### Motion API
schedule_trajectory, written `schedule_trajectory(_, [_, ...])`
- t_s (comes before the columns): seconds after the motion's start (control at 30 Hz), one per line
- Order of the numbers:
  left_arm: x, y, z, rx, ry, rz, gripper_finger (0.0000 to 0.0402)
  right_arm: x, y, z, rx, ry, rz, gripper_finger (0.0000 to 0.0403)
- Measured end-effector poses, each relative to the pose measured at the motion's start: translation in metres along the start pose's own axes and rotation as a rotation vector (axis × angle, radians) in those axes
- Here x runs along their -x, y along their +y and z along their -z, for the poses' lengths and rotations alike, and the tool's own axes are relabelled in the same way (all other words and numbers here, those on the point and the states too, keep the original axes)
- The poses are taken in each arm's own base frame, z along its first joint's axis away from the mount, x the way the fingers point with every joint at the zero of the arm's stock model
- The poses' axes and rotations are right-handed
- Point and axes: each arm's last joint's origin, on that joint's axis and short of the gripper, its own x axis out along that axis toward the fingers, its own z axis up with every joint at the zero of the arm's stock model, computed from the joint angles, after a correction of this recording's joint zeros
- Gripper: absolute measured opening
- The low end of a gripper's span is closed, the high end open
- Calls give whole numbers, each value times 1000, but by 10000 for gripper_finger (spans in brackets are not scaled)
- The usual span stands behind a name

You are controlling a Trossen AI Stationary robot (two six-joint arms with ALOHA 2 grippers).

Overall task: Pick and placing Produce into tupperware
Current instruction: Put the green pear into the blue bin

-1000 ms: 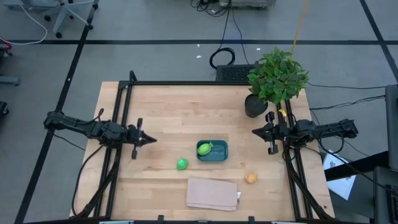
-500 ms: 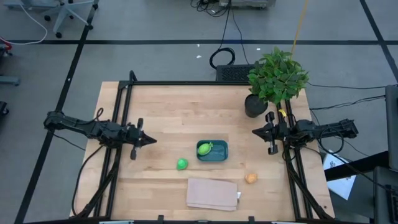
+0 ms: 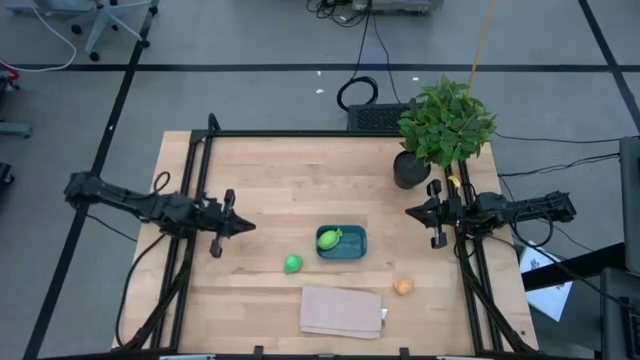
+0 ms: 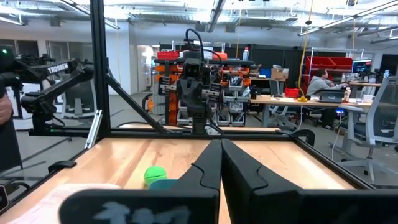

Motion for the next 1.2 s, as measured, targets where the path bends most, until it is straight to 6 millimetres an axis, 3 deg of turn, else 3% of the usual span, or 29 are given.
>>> schedule_trajectory(0.5, [-33,-11,-37,-60,45,2,3,0,0,0,-3,0,0,0])
schedule_trajectory(1.2, [-71,-48,-41,-85,173,136,3,0,0,0,-7,1,0,0])
